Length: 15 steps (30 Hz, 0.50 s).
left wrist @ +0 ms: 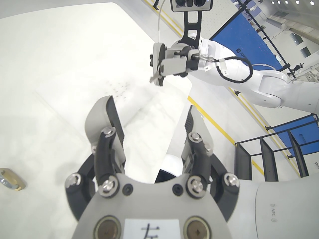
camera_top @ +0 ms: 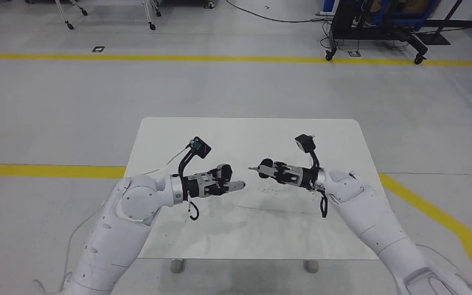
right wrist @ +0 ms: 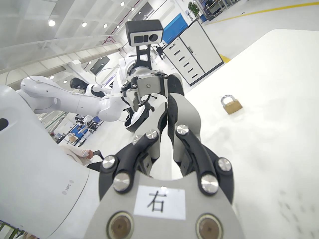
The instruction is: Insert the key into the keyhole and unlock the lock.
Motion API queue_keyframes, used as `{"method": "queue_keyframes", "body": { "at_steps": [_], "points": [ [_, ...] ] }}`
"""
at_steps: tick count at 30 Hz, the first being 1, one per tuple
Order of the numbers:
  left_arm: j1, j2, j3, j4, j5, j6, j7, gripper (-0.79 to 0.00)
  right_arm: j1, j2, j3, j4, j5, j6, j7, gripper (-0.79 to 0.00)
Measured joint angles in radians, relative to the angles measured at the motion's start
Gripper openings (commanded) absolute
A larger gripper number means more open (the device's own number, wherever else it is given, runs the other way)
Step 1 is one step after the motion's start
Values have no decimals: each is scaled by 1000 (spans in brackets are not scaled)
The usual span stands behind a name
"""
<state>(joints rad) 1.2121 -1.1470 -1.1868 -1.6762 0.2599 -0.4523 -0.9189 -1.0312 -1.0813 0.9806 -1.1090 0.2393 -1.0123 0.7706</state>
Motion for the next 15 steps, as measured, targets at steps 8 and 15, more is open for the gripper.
{"method": "queue_keyframes", "body": {
  "at_steps": [8, 15],
  "points": [
    [2, 2, -3, -9, 29, 8, 15, 0, -4, 4, 16, 4, -11, 0, -2, -785],
    [32, 31, -107, -84, 385, 66, 55, 0, -4, 4, 16, 4, -11, 0, -2, -785]
  ]
}}
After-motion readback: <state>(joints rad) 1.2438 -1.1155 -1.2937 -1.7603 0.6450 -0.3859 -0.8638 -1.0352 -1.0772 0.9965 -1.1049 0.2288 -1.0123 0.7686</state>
